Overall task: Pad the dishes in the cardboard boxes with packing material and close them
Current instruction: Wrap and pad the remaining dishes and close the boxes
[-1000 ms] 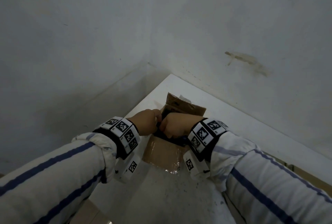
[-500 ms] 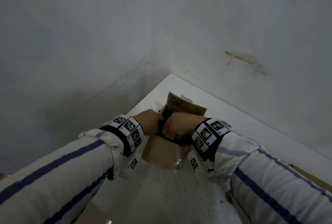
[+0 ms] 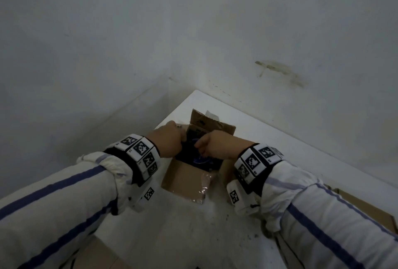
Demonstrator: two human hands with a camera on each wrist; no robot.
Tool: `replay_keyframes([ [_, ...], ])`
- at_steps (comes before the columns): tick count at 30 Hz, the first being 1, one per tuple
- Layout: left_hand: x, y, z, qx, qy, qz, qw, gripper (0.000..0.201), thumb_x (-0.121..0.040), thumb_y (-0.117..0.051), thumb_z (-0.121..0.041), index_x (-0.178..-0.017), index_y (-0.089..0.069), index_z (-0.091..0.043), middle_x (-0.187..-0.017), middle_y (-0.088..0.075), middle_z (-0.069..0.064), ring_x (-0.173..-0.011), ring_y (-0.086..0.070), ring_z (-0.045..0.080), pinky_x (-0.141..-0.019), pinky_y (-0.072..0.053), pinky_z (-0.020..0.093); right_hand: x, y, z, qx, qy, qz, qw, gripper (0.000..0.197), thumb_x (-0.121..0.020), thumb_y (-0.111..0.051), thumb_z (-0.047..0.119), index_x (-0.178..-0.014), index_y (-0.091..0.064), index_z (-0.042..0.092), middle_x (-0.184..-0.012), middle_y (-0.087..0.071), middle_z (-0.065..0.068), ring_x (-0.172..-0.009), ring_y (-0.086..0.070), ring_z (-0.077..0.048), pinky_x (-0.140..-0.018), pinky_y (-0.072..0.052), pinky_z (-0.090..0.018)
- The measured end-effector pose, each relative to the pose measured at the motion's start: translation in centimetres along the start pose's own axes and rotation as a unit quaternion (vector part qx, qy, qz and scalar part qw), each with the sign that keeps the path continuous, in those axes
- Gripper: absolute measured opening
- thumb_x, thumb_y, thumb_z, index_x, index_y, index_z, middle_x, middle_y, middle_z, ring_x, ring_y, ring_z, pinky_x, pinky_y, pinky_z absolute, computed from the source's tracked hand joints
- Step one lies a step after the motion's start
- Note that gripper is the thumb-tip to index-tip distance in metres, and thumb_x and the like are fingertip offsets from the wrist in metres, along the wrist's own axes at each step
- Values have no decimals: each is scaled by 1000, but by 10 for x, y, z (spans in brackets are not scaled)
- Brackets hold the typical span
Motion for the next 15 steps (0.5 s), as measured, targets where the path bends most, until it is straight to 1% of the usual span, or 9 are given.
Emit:
replay_keyframes([
  [1, 3, 7, -4, 9, 6, -13, 1000, 32, -92, -45, -16, -121, -58, -17, -116, -47, 10, -103, -55, 29, -80, -43, 29, 9, 5, -9, -36, -14, -35, 999, 34, -94, -46, 1, -126, -58, 3, -128, -60, -9, -117, -56, -21, -94, -40, -19],
  [3, 8, 22, -21, 15, 0, -33, 999, 29, -93, -46, -17, -119, -59, -17, -121, -47, 10, -104, -54, 27, -83, -43, 29, 24, 11, -30, -98, -43, -89, 990, 29, -93, -50, 4, -118, -64, 7, -118, -64, -7, -106, -60, -18, -88, -44, -20],
  [6, 13, 37, -65, 33, -42, -46, 998, 25, -92, -49, -17, -114, -61, -17, -121, -55, 8, -106, -55, 23, -85, -43, 27, 51, 16, -61, -138, -60, -150, 977, 24, -89, -53, 8, -105, -70, 15, -105, -65, -4, -103, -59, -20, -86, -47, -24],
  [7, 14, 38, -84, 40, -57, -45, 997, 25, -92, -49, -17, -113, -61, -17, -121, -57, 7, -107, -55, 22, -86, -42, 27, 62, 16, -73, -162, -62, -169, 970, 22, -87, -54, 6, -98, -70, 16, -98, -66, -4, -98, -60, -20, -83, -49, -26],
  [9, 15, 33, -124, 47, -84, -40, 995, 24, -92, -48, -17, -112, -60, -16, -121, -57, 7, -109, -54, 21, -91, -43, 29, 86, 16, -99, -212, -71, -203, 953, 20, -85, -54, 3, -89, -68, 17, -84, -64, -1, -80, -60, -17, -69, -50, -21],
  [10, 15, 28, -147, 52, -94, -36, 994, 25, -92, -48, -17, -113, -60, -17, -122, -56, 7, -110, -53, 21, -93, -43, 30, 100, 14, -112, -232, -81, -218, 944, 19, -85, -54, 2, -90, -68, 15, -83, -63, -2, -75, -59, -16, -64, -48, -19],
  [11, 15, 20, -169, 59, -103, -33, 992, 26, -92, -48, -17, -114, -59, -17, -122, -56, 7, -110, -53, 21, -93, -43, 30, 115, 13, -127, -248, -90, -233, 936, 19, -86, -54, 1, -93, -69, 12, -86, -63, -3, -72, -60, -16, -64, -48, -20],
  [12, 15, 11, -193, 66, -112, -29, 991, 27, -92, -47, -17, -115, -60, -17, -123, -56, 6, -111, -53, 21, -92, -42, 29, 130, 10, -143, -257, -100, -248, 929, 20, -86, -53, 2, -96, -69, 9, -89, -63, -4, -73, -61, -17, -68, -50, -24],
  [15, 15, -22, -272, 77, -144, -3, 987, 29, -92, -46, -14, -118, -59, -17, -125, -57, 6, -113, -53, 22, -91, -41, 30, 178, 2, -196, -255, -136, -291, 912, 21, -89, -51, 7, -98, -69, 10, -96, -67, -8, -86, -65, -23, -84, -54, -36],
])
Point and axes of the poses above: each hand's wrist, its own x-axis away from the middle knuckle, its own y-axis out of the back of the hand, z = x × y, the point moved 5 cm from there along -x, towards the middle knuckle
